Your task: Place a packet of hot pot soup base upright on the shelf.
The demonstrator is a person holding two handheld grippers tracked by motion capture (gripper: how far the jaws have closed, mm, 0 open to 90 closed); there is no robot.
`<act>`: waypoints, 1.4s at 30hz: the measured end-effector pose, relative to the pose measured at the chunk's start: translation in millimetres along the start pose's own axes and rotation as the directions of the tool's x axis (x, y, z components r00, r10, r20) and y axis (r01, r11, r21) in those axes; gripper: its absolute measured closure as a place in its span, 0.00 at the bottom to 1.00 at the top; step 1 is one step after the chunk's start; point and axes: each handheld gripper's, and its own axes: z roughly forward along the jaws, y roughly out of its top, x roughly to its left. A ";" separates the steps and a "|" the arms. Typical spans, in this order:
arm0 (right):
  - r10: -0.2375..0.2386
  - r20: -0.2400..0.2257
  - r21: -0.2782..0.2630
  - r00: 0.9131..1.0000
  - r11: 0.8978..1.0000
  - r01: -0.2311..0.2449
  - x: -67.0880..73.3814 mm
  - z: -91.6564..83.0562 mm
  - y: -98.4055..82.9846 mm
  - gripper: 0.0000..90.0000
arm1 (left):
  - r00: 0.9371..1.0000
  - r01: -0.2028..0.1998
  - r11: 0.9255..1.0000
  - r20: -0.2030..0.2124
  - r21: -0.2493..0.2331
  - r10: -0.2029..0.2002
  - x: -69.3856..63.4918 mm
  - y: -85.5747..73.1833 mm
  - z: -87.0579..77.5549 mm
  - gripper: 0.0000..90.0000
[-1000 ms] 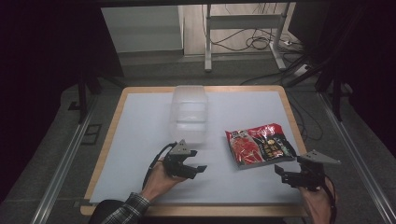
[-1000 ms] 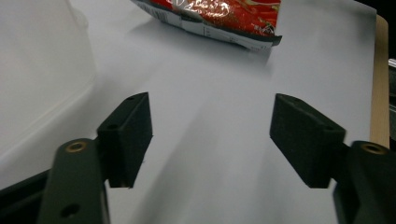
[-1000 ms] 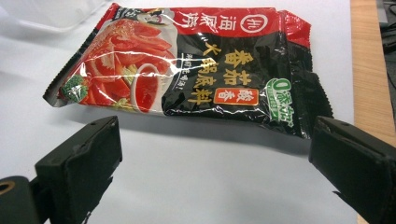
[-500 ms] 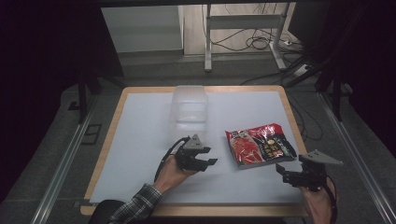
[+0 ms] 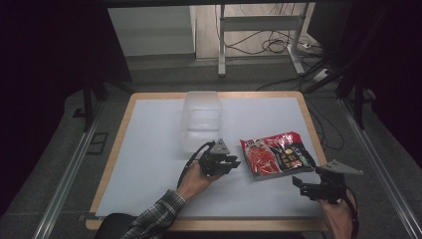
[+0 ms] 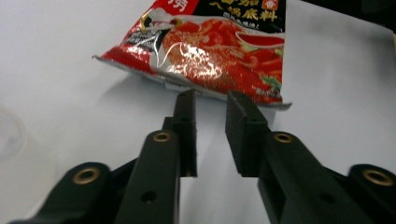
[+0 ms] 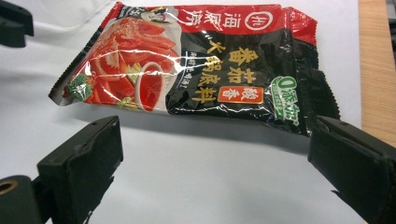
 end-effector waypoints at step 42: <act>0.012 -0.006 -0.005 1.000 1.000 -0.012 -1.5 -2.2 0.2 0.04 | 0.995 -0.079 0.996 -0.052 0.032 0.081 -0.4 5.4 60.4 1.00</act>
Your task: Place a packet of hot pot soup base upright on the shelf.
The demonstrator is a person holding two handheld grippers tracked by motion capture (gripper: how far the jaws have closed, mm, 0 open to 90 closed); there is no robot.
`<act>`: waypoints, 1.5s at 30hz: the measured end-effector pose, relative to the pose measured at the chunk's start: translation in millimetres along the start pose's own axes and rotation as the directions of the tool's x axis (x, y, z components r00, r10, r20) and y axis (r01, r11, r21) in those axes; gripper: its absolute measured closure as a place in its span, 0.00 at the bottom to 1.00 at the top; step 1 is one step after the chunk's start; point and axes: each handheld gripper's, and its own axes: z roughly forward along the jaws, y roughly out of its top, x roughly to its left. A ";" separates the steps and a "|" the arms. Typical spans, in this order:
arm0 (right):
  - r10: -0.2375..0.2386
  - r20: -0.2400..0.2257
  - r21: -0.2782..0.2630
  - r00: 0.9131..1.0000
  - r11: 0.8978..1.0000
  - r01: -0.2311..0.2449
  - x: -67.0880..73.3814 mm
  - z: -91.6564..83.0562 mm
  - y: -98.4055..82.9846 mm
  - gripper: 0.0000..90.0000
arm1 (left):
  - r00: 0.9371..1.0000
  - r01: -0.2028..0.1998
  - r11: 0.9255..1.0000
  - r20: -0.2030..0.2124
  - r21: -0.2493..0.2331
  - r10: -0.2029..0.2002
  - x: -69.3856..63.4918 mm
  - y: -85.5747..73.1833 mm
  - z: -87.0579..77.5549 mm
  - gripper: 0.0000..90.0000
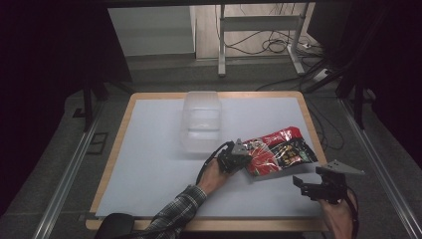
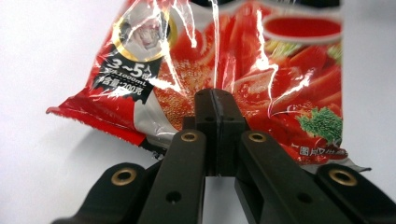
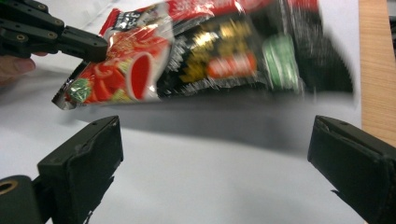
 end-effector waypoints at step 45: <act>0.039 -0.130 -0.079 0.991 0.996 -0.050 39.9 45.0 85.0 0.11 | 1.000 0.004 1.000 0.012 0.011 -0.004 2.6 -11.3 -3.4 1.00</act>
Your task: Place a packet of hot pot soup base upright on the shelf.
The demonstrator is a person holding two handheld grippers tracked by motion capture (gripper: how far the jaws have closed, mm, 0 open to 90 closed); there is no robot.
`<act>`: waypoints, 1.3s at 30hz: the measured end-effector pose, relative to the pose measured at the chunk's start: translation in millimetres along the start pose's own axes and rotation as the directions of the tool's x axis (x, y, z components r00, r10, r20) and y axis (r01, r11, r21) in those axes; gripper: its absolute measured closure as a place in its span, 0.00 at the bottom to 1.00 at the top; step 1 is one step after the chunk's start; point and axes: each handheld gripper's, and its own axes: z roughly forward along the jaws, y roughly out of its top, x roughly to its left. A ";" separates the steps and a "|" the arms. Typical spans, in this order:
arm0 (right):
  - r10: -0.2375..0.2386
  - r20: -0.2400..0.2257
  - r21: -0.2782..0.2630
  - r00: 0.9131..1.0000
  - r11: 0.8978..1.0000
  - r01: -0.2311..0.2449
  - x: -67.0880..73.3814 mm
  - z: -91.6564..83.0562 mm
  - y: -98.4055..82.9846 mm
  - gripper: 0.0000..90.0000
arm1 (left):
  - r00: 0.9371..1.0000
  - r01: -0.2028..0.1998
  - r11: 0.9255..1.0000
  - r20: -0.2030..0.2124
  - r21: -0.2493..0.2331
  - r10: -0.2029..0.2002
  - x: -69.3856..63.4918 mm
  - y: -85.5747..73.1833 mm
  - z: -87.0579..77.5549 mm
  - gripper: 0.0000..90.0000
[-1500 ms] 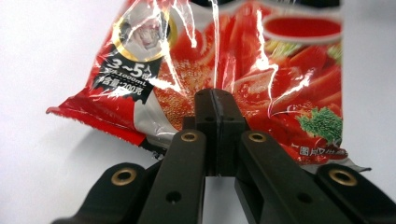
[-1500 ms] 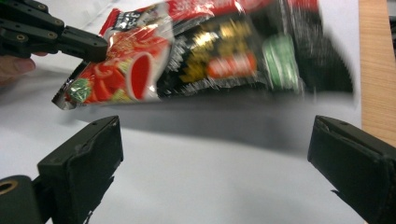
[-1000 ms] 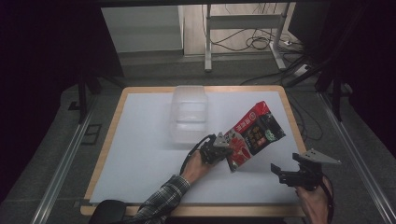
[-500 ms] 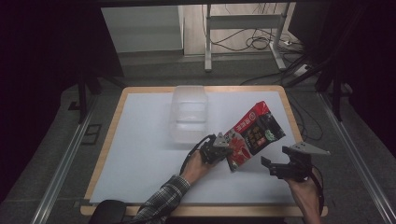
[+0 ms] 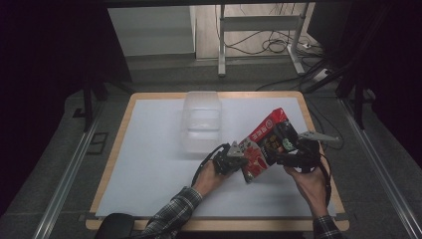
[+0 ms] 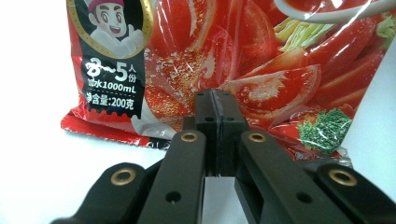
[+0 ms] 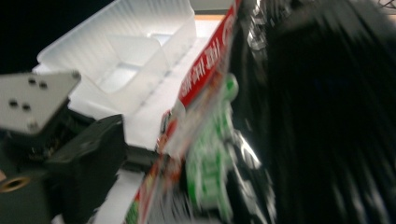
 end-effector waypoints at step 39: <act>0.064 0.013 -0.070 0.998 0.996 -0.063 6.8 1.1 35.0 0.84 | 0.998 0.012 1.000 0.064 0.008 -0.012 -13.9 -8.6 -33.9 0.63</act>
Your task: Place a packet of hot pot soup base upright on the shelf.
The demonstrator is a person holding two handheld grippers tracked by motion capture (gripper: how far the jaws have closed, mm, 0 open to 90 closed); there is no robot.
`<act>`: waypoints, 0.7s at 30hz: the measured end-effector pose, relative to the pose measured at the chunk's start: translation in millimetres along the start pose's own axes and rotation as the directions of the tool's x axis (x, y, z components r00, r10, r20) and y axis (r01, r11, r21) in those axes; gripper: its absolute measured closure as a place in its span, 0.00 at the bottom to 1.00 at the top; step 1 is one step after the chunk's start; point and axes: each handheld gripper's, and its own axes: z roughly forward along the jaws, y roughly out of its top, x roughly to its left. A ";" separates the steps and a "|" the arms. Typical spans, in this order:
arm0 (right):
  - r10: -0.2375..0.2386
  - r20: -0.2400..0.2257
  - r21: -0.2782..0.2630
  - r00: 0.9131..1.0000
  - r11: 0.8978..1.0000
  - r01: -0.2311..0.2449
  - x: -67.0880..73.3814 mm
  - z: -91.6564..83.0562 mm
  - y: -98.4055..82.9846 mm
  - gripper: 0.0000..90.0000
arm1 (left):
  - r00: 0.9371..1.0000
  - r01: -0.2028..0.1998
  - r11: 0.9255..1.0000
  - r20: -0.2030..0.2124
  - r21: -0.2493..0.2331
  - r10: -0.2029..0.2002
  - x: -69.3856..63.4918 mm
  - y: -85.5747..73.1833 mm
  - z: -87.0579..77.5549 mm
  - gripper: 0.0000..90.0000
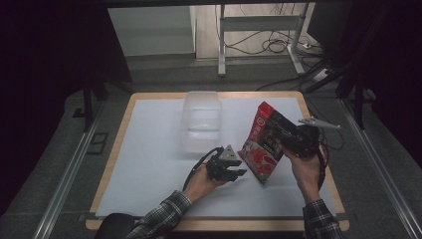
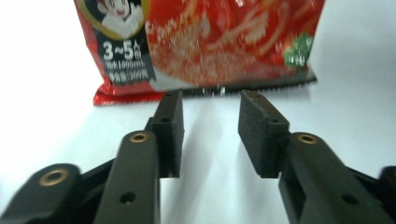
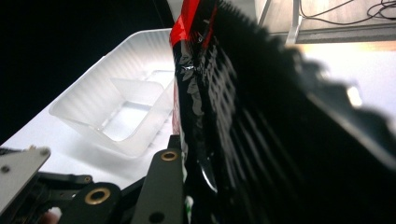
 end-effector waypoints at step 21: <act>-0.054 -0.013 0.005 0.998 0.999 0.054 8.6 6.2 37.0 0.84 | 1.000 0.002 1.000 0.002 -0.024 -0.002 -21.6 -21.3 -39.8 0.23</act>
